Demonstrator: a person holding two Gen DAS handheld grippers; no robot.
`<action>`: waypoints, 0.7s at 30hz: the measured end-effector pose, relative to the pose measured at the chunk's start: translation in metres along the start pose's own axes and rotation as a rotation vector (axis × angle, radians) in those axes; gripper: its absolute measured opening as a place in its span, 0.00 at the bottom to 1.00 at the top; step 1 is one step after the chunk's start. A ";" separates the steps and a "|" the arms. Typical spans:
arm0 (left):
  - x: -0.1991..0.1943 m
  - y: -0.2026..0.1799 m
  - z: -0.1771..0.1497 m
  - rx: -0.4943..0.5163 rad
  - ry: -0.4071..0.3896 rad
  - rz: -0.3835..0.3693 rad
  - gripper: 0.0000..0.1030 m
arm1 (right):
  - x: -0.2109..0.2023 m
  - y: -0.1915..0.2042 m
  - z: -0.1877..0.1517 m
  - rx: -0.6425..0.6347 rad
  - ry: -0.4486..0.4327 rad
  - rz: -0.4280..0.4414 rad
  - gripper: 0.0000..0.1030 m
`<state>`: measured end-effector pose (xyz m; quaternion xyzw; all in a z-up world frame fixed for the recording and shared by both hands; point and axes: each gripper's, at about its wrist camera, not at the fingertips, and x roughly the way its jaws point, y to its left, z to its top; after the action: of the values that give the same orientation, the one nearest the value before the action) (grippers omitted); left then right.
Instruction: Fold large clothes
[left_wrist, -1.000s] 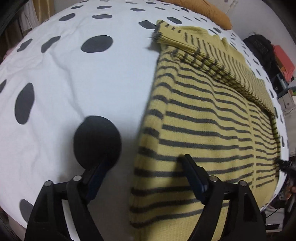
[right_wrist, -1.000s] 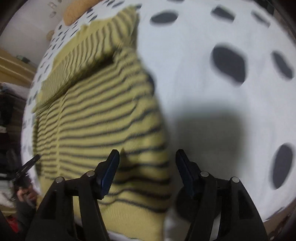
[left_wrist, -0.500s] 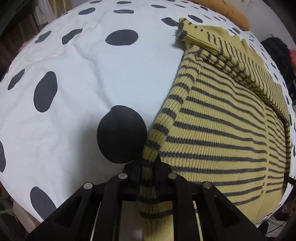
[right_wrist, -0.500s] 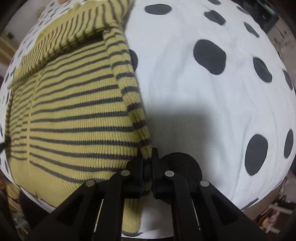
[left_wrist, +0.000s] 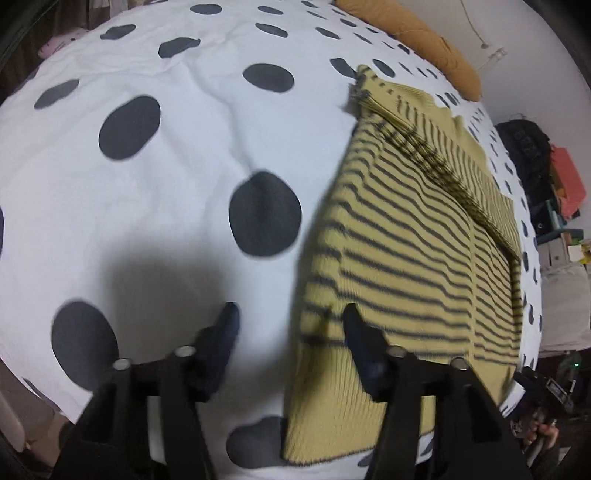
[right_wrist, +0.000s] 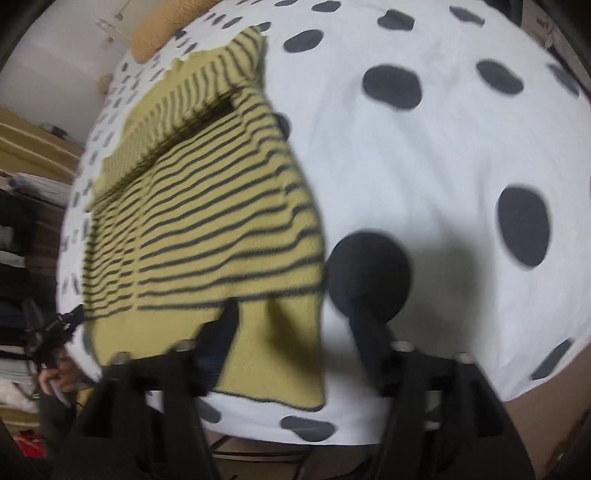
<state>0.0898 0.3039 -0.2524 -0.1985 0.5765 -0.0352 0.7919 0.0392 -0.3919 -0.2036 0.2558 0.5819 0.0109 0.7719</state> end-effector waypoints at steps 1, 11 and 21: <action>0.002 -0.005 -0.002 0.003 0.016 -0.010 0.59 | 0.010 0.004 -0.017 0.007 0.021 0.027 0.64; 0.021 -0.049 -0.043 0.085 0.079 0.046 0.08 | 0.037 0.028 -0.046 -0.059 0.053 0.027 0.18; 0.025 -0.040 -0.048 0.049 0.063 0.041 0.24 | 0.031 0.004 -0.048 -0.049 -0.002 -0.003 0.16</action>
<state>0.0604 0.2472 -0.2736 -0.1661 0.6040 -0.0393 0.7785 0.0068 -0.3605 -0.2387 0.2359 0.5813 0.0235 0.7784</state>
